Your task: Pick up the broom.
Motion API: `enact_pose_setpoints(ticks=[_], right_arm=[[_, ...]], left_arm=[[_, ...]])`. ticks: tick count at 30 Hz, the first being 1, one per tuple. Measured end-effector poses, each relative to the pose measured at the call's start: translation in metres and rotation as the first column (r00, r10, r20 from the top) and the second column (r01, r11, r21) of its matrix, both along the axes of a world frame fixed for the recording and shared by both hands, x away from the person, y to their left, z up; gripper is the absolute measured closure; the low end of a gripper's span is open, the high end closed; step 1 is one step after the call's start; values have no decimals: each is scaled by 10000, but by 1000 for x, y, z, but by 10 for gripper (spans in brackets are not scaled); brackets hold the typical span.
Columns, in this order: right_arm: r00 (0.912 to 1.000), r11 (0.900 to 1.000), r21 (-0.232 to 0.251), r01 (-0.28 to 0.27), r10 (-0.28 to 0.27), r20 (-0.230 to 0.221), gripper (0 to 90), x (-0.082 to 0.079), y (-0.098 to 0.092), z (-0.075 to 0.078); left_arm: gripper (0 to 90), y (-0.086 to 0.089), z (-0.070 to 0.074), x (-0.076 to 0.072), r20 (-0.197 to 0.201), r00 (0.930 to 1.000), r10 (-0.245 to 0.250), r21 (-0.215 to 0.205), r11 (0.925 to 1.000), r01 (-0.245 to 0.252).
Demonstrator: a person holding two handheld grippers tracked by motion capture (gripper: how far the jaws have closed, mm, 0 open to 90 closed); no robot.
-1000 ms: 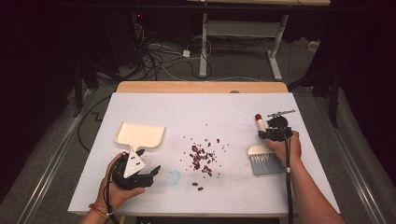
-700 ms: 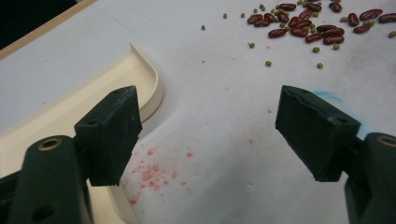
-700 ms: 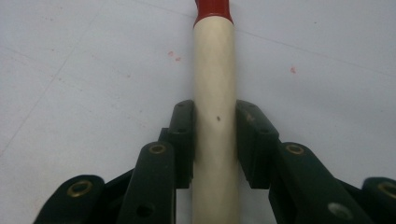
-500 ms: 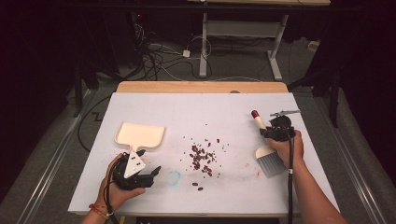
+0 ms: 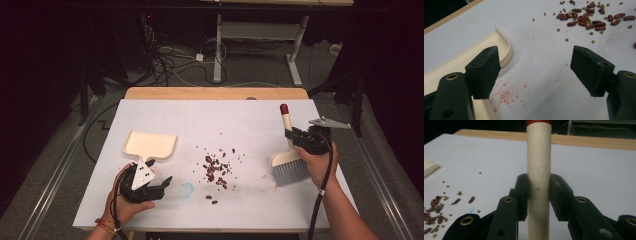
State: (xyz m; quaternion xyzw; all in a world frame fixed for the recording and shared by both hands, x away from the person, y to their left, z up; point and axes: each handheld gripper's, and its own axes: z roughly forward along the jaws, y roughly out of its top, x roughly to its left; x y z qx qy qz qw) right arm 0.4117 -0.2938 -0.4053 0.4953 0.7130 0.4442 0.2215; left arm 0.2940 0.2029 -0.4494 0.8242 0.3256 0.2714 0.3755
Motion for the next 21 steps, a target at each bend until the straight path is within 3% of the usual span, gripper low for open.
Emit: enact_pose_setpoints(ticks=[1, 5, 6, 12, 15, 19, 21], right_arm=[[9996, 10000, 6, -61, 61, 286, 699, -6, 3, 5], [9960, 9995, 240, -218, 197, 866, 700, -14, 8, 15], [9948, 9993, 269, -241, 213, 997, 700, -17, 10, 17], [9895, 9979, 453, -453, 386, 1391, 701, -25, 18, 24], [9852, 9975, 321, -633, 573, 1616, 701, -29, 21, 28], [9811, 9965, 354, -760, 684, 1810, 701, -33, 24, 31], [9761, 9960, 285, -847, 772, 2032, 701, -38, 28, 34]], left_arm=[[235, -1, 3, -1, -79, 10000, 37, -286, 9996, -39], [241, -3, 9, -2, 2, 10000, -33, -408, 9992, 33], [243, -5, 11, -1, 174, 9998, -110, -365, 9993, 116], [251, -14, 20, -1, 323, 9990, -317, -399, 9987, 330], [253, -19, 24, 0, 145, 9988, -473, -543, 9974, 480], [256, -30, 30, 2, 173, 9961, -860, -489, 9950, 867], [257, -44, 35, 4, 200, 9922, -1231, -345, 9917, 1237]])
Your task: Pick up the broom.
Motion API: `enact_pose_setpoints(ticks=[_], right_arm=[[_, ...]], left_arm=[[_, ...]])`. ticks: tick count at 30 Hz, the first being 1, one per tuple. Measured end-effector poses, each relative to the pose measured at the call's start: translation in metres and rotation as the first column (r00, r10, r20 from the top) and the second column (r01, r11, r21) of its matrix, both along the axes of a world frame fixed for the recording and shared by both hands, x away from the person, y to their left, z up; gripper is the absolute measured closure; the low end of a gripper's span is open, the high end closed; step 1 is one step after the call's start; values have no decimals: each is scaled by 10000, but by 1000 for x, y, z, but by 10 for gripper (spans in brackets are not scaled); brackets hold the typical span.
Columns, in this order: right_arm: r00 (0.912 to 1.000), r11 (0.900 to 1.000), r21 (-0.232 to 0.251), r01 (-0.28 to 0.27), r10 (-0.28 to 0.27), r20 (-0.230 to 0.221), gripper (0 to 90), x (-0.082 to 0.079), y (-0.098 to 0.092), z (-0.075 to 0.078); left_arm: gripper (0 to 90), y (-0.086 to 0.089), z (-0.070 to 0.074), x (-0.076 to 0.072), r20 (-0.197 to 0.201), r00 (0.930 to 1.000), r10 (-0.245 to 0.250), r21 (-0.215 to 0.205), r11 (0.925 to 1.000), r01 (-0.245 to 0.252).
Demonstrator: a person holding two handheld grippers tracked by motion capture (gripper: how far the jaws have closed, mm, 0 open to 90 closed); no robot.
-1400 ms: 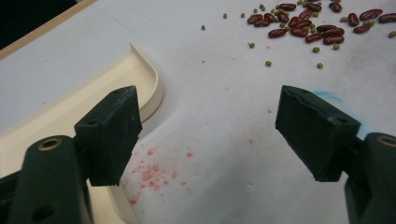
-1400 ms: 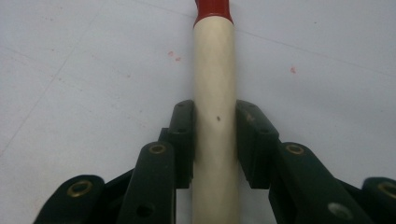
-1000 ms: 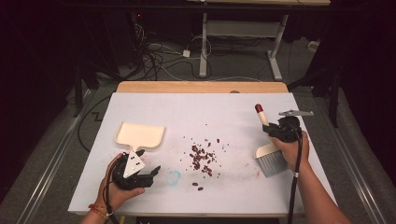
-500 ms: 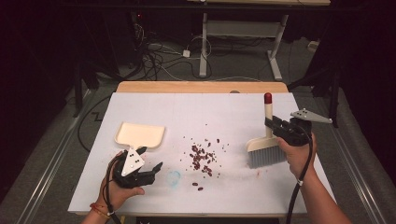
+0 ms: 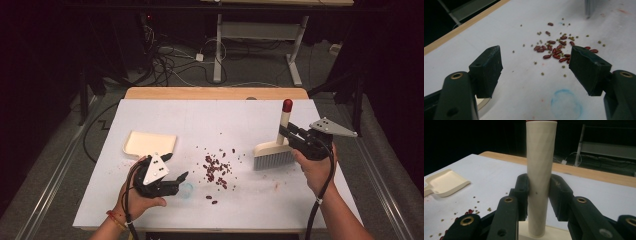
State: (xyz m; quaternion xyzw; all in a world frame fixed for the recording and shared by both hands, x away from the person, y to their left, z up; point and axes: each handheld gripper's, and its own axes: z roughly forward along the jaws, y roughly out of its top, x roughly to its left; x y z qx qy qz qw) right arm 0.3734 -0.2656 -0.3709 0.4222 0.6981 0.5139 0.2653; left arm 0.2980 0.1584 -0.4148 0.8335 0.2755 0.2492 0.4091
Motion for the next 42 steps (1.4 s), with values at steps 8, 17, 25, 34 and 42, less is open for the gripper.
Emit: enact_pose_setpoints(ticks=[8, 17, 25, 34, 42], right_arm=[[9972, 9986, -238, -464, 477, 572, 700, -15, 16, 11], [9843, 9901, -266, -1376, 1397, 1079, 699, -40, 42, 25], [9729, 9803, -345, -1943, 1971, 1212, 700, -54, 60, 29], [9560, 9654, -485, -2561, 2604, 1350, 699, -68, 75, 32], [9453, 9562, -719, -2836, 2914, 1463, 698, -75, 85, 33]], left_arm=[[257, -51, 14, 7, 277, 9922, -1211, 32, 9926, 1211], [257, -100, 16, 19, 101, 9795, -2014, -389, 9787, 2017], [293, -117, 21, 23, 94, 9776, -2102, -871, 9738, 2102], [444, -119, 17, 26, -35, 9675, -2529, -999, 9627, 2513], [635, -115, 18, 23, 268, 9565, -2907, -753, 9535, 2919]])
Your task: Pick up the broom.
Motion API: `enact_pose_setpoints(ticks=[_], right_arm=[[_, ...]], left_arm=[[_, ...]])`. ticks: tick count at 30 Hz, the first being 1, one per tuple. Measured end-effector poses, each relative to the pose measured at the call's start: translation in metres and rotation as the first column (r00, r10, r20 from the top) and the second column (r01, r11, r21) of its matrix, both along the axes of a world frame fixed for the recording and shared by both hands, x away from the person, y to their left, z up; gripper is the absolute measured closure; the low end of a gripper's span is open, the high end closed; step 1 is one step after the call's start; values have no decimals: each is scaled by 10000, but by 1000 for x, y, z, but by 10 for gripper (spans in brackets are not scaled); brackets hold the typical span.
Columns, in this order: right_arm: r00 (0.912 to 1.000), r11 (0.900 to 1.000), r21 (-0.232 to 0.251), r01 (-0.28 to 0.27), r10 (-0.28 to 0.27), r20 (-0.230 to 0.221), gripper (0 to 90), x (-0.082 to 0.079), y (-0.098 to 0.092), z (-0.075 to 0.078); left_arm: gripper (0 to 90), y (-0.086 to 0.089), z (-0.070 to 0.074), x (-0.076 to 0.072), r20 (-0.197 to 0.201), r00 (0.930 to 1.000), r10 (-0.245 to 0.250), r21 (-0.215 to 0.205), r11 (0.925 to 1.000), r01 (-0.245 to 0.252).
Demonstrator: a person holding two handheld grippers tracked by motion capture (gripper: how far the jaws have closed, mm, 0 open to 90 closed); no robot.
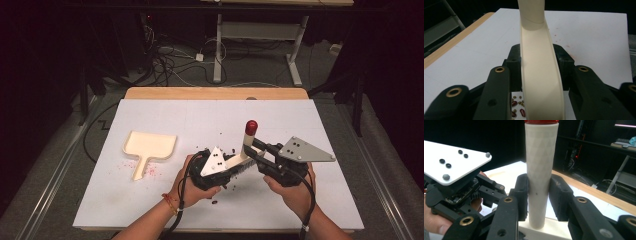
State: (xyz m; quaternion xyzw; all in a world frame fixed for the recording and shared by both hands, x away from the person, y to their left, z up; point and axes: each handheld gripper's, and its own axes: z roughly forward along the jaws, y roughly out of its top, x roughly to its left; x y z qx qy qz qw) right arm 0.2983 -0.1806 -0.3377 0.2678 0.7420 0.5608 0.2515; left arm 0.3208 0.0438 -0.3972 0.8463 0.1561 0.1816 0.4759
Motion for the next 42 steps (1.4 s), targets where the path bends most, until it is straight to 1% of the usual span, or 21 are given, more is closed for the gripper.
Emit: enact_pose_setpoints(ticks=[4, 8, 9, 11, 12, 13, 14, 15, 16, 17, 18, 20, 27, 28, 30, 33, 37, 38, 39, 41, 42], right_arm=[[9990, 9987, -245, -447, 446, -63, 697, 2, -2, 1], [9791, 9688, -1417, -2033, 2020, -232, 566, 9, -9, 1], [9791, 9688, -1417, -2033, 2020, -232, 566, 9, -9, 1], [9674, 9483, -1923, -2524, 2518, -278, 531, 11, -12, -1], [9510, 9210, -2374, -3088, 3032, -607, 484, 14, -13, -5], [9510, 9210, -2374, -3088, 3032, -607, 484, 14, -13, -5], [9452, 9093, -2581, -3264, 3161, -817, 469, 16, -13, -7], [9229, 8736, -2977, -3850, 3642, -1247, 449, 18, -11, -14], [9229, 8736, -2977, -3850, 3642, -1247, 449, 18, -11, -14], [8937, 8284, -3355, -4485, 4193, -1596, 421, 16, -7, -19], [8937, 8284, -3355, -4485, 4193, -1596, 421, 16, -7, -19], [8870, 8050, -3735, -4609, 4308, -1661, 417, 15, -1, -23], [8902, 7950, -4005, -4556, 4099, -1990, 429, 22, 1, -35], [8698, 7782, -3888, -4933, 4341, -2348, 488, 24, 2, -40], [8618, 7687, -3898, -5071, 4457, -2422, 509, 24, 3, -42], [8220, 7297, -3785, -5695, 5070, -2593, 610, 27, 6, -48], [8157, 7339, -3564, -5783, 5114, -2704, 669, 26, 5, -49], [8157, 7339, -3564, -5783, 5114, -2704, 669, 26, 5, -49], [8350, 7458, -3755, -5502, 4883, -2536, 671, 26, 5, -47], [8391, 7499, -3765, -5440, 4823, -2517, 672, 26, 4, -47], [8504, 7649, -3716, -5261, 4681, -2404, 672, 27, 3, -47]], left_arm=[[652, 6, 1, 2, -180, 9998, -62, 175, 9998, 65], [654, 14, 1, 4, -431, 9979, -493, 378, 9980, 510], [654, 16, 1, 4, -486, 9971, -580, 424, 9973, 601], [654, 21, 2, 4, -631, 9942, -868, 490, 9947, 899], [654, 23, 2, 4, -651, 9924, -1043, 529, 9928, 1078], [654, 25, 3, 3, -665, 9905, -1207, 582, 9905, 1247], [654, 27, 4, 3, -740, 9857, -1512, 628, 9858, 1559], [654, 29, 5, 2, -736, 9826, -1702, 721, 9818, 1755], [654, 30, 6, 1, -731, 9799, -1856, 790, 9784, 1912], [654, 31, 7, -1, -679, 9758, -2081, 873, 9730, 2135], [654, 32, 8, -2, -691, 9726, -2218, 942, 9692, 2277], [653, 32, 8, -3, -679, 9680, -2417, 1226, 9608, 2485], [653, 31, 8, -6, -832, 9430, -3223, 1190, 9363, 3305], [653, 31, 8, -6, -844, 9415, -3263, 1143, 9355, 3344], [653, 31, 7, -5, -930, 9353, -3415, 1040, 9309, 3503], [647, 30, 5, -5, -977, 9304, -3532, 1121, 9250, 3630], [557, 33, 6, -3, -933, 9408, -3259, 858, 9387, 3338], [557, 34, 6, -2, -781, 9499, -3026, 942, 9463, 3092], [483, 36, 7, -2, -675, 9578, -2794, 970, 9536, 2851], [401, 42, 10, 0, -445, 9734, -2246, 1067, 9678, 2282], [401, 45, 11, 0, -206, 9838, -1780, 1164, 9769, 1792]])
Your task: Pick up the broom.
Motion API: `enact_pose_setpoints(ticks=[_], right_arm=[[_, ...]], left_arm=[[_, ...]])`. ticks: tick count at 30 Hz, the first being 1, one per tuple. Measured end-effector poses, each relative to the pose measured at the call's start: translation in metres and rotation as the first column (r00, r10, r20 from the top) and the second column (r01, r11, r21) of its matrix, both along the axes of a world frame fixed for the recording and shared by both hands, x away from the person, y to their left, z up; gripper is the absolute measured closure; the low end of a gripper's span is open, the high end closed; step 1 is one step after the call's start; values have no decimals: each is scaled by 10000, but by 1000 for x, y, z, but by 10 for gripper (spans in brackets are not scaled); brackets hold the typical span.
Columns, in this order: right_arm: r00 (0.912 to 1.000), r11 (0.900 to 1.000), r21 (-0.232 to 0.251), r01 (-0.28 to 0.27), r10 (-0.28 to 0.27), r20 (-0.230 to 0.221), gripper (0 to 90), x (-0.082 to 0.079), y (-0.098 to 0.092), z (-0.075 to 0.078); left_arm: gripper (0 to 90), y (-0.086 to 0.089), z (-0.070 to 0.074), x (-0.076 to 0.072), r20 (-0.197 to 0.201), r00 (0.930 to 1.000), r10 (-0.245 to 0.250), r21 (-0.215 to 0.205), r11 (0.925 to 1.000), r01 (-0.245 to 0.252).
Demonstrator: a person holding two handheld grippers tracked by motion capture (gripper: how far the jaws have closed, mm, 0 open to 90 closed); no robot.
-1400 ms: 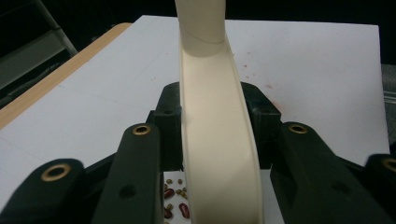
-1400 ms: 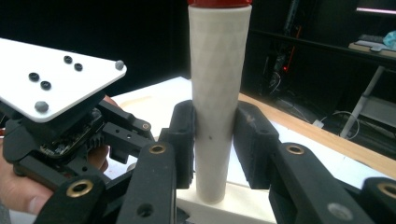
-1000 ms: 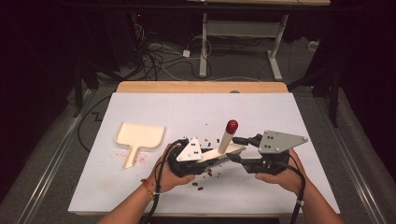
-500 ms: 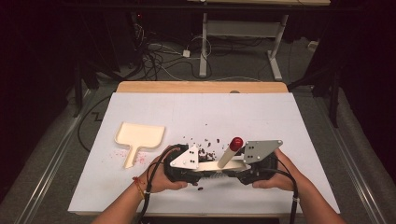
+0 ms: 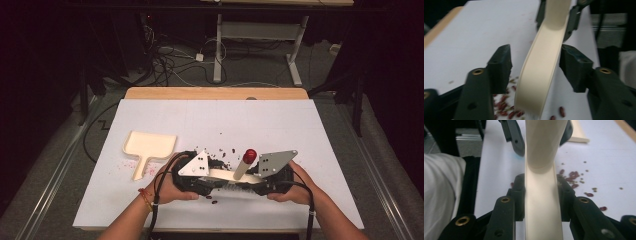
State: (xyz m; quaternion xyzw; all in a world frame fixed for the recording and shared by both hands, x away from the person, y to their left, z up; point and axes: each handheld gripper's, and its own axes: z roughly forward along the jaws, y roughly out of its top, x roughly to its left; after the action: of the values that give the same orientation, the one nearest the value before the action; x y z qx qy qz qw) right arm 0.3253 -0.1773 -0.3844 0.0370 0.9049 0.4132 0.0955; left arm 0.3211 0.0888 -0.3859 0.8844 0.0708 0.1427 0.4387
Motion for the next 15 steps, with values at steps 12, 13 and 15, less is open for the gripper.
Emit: enact_pose_setpoints(ticks=[12, 13, 15], right_arm=[[9800, 9716, 1318, 1965, -1988, 46, 671, 11, -17, 10], [9755, 9685, 1247, 2157, -2195, 170, 671, 11, -18, 10], [9597, 9564, 1029, 2734, -2785, 387, 671, 15, -21, 9]], left_arm=[[217, 68, -18, -10, 716, 9493, 3061, 221, 9510, -3083], [205, 75, -20, -12, 740, 9383, 3378, 225, 9401, -3402], [181, 89, -24, -16, 915, 9127, 3982, 216, 9156, -4016]])
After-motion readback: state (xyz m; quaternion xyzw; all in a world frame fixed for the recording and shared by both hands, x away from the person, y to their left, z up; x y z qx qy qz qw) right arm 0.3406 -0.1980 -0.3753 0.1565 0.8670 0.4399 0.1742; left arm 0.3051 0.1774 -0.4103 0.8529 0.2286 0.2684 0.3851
